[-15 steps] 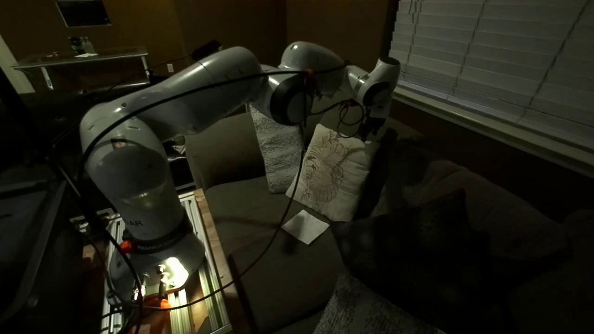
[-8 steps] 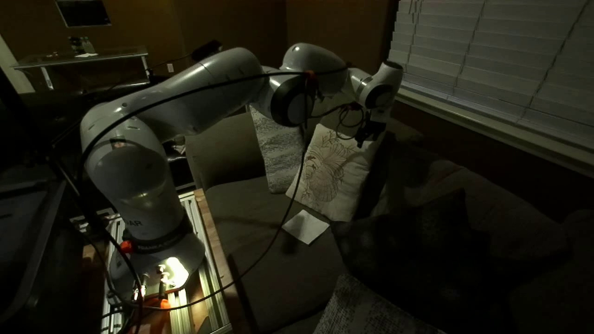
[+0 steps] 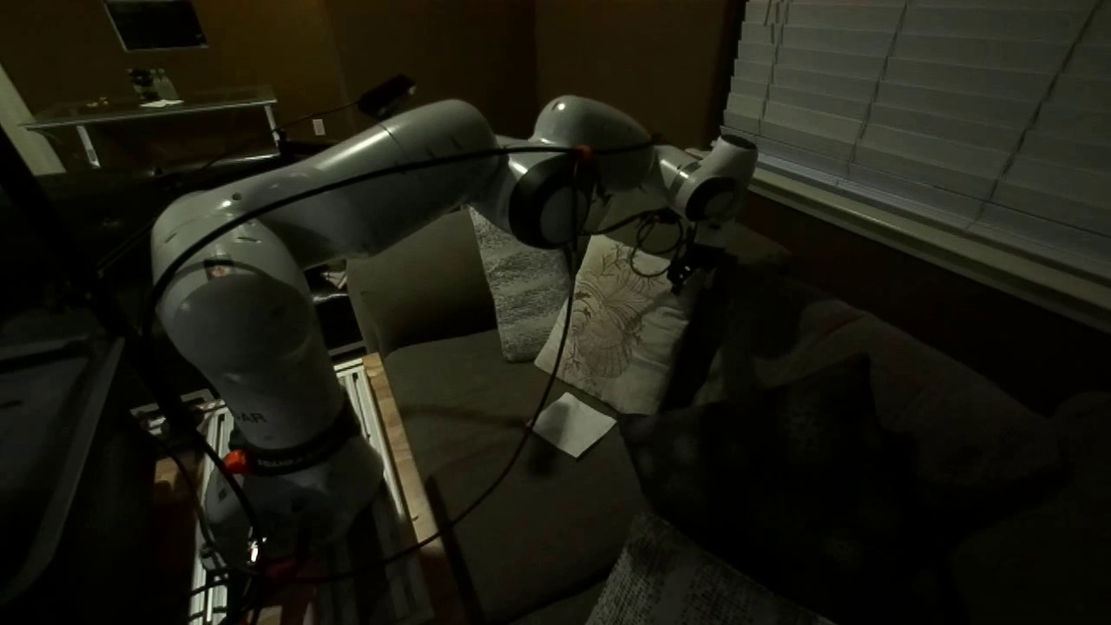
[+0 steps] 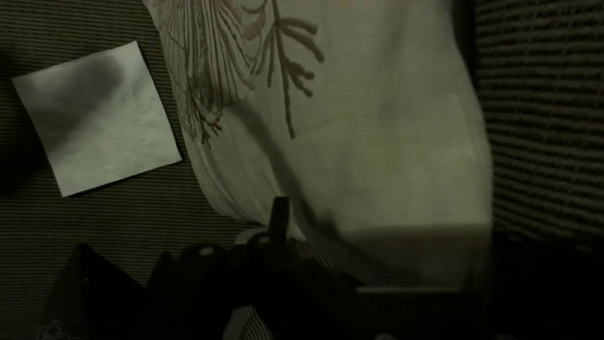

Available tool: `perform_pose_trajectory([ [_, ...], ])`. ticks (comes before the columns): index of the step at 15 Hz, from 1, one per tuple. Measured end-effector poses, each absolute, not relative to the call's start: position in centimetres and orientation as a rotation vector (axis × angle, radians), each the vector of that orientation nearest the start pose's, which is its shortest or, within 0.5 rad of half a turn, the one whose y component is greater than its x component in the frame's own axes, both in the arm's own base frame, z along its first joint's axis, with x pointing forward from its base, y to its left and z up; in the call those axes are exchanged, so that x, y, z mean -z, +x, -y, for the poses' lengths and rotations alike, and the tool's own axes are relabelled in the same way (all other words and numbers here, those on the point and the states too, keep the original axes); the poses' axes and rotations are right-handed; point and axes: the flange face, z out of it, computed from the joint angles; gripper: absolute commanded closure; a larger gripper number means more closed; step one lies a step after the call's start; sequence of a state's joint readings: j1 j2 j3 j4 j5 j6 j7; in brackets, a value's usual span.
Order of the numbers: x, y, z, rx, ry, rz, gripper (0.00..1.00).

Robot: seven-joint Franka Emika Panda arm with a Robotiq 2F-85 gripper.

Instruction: Move the pillow to the right

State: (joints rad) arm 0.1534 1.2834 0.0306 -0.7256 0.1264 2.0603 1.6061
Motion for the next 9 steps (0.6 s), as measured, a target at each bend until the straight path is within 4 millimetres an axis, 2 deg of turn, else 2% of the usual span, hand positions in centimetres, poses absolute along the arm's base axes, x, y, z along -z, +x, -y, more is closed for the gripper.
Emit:
perform_pose_trajectory([
  [6,-16.06,79.24,-14.33,-0.106,-2.192,-2.048,0.90],
  [7,-16.12,79.24,-14.42,-0.106,-2.192,-2.046,0.96],
  [9,-16.14,79.20,-14.67,-0.112,-2.193,-2.040,1.00],
])
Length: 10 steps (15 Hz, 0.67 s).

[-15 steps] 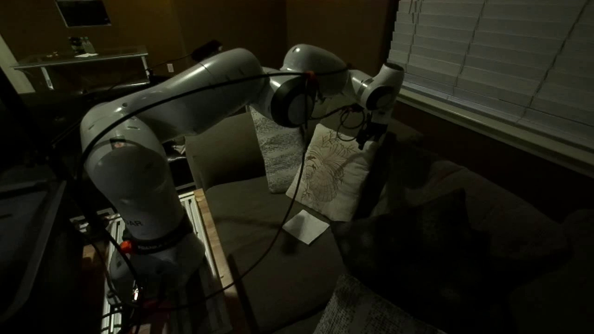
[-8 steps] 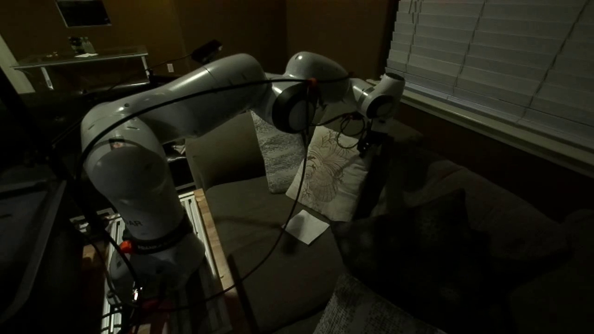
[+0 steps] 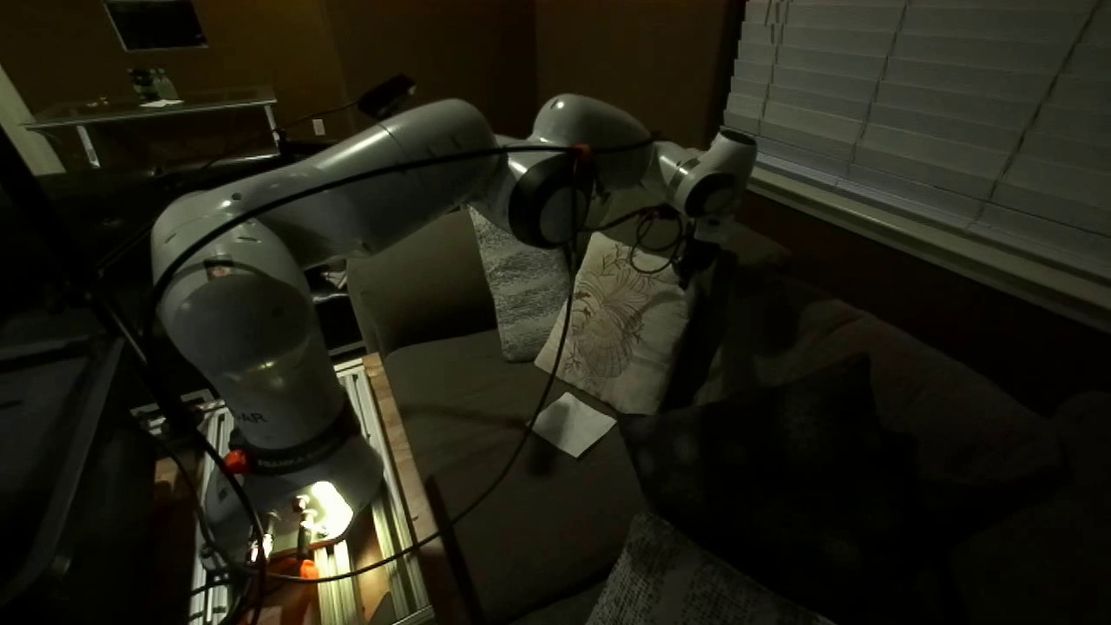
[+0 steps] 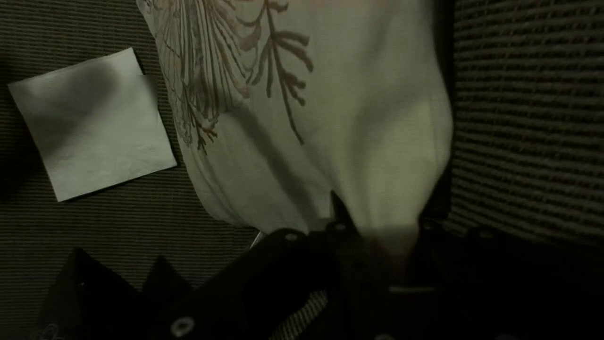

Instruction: Move the pillow to the right

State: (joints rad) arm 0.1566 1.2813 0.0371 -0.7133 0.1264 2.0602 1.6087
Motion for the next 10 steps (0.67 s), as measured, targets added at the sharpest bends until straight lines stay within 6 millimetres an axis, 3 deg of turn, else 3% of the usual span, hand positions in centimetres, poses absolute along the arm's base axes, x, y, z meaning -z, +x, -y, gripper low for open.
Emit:
perform_pose_trajectory([
  [3,-16.8,79.2,-15.5,-0.128,-2.211,-1.982,0.97],
  [5,-18.2,79.4,-16.9,-0.120,-2.235,-1.876,0.97],
  [10,-25.7,79.7,-21.5,-0.042,-2.250,-1.583,0.97],
])
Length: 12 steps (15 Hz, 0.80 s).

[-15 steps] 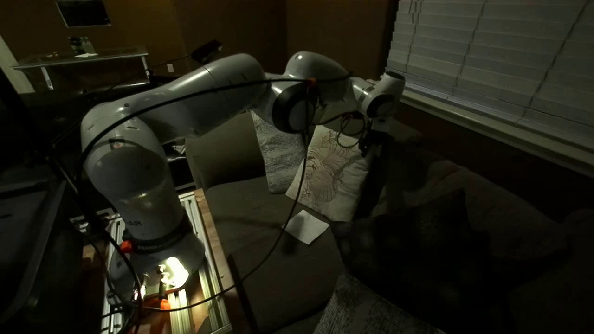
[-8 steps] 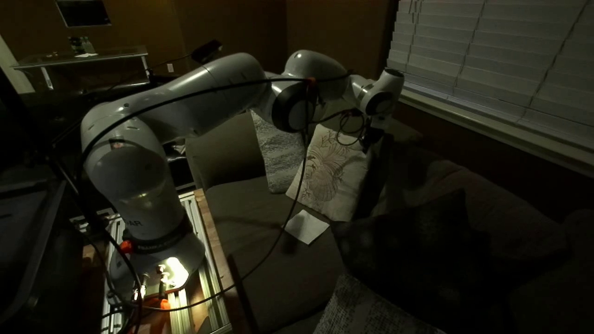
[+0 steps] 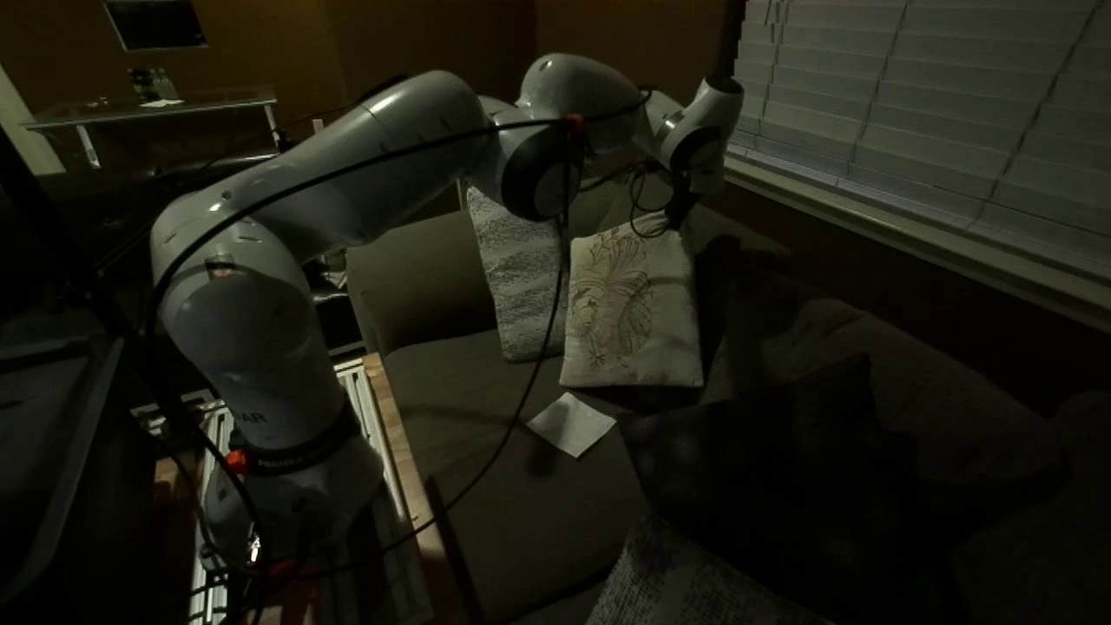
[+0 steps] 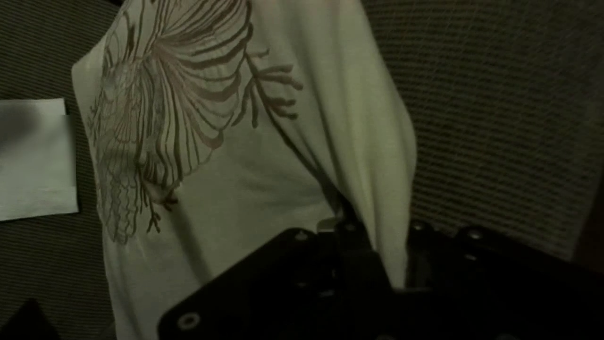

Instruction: Move the pillow to the right

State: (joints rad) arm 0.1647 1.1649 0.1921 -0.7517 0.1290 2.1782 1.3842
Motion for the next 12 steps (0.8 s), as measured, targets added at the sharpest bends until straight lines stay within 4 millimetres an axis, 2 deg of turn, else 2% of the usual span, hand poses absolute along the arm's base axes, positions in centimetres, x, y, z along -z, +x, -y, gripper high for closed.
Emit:
perform_pose_trajectory([
  [3,-29.1,78.8,-24.1,-0.036,-2.236,-1.500,0.97],
  [6,-31.7,77.2,-27.1,-0.015,-2.187,-1.484,0.97],
  [9,-34.0,75.1,-30.0,0.025,-2.091,-1.543,0.97],
  [12,-35.1,72.6,-31.9,0.068,-2.027,-1.670,0.97],
])
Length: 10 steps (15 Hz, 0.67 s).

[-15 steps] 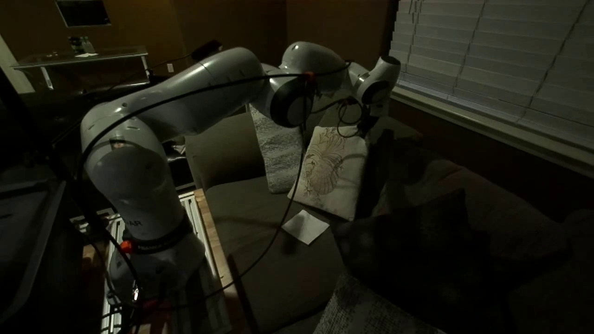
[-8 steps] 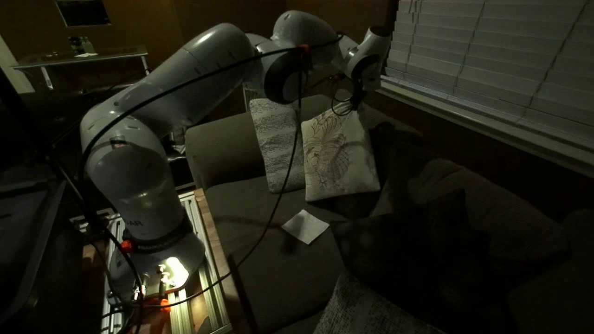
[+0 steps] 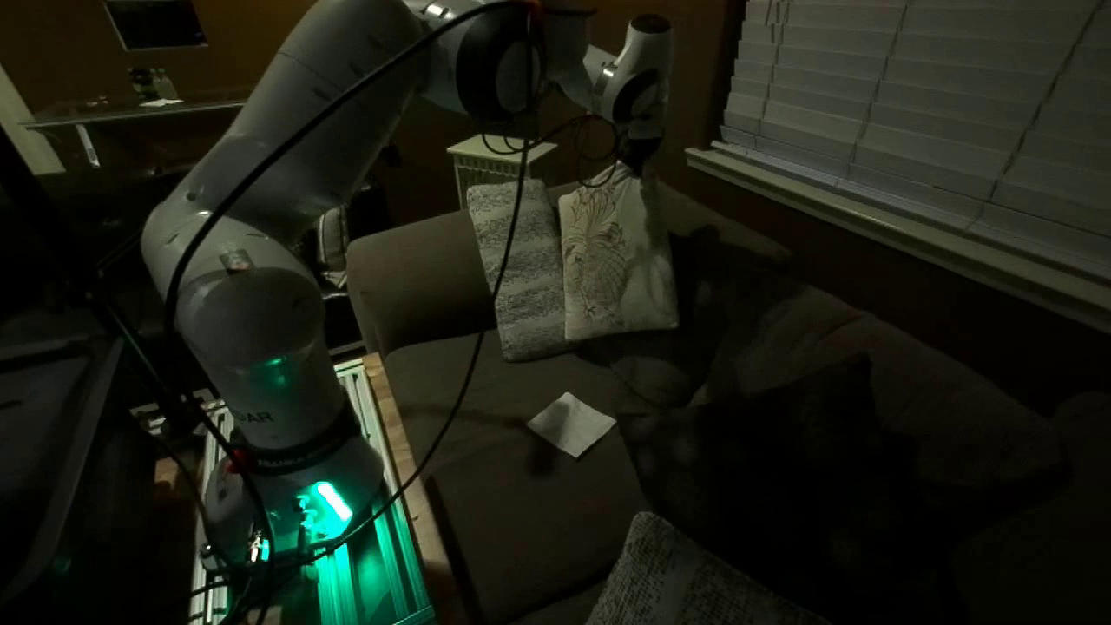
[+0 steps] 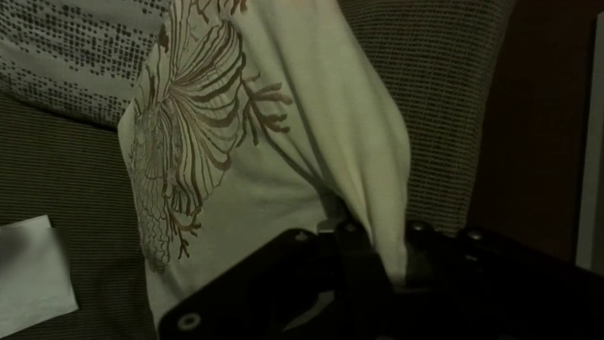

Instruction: Move the pillow to the right

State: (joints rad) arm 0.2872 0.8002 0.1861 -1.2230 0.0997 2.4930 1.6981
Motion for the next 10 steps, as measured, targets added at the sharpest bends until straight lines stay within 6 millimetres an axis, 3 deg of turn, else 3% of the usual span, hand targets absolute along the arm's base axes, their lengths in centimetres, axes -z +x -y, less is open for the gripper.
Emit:
perform_pose_trajectory([
  [4,-35.6,69.7,-31.2,0.179,-1.948,-1.853,0.97],
  [5,-35.9,69.1,-30.5,0.229,-1.926,-1.902,0.87],
  [9,-37.4,66.8,-28.7,0.322,-1.877,-2.001,0.87],
  [10,-37.5,66.6,-28.5,0.322,-1.876,-2.006,0.97],
])
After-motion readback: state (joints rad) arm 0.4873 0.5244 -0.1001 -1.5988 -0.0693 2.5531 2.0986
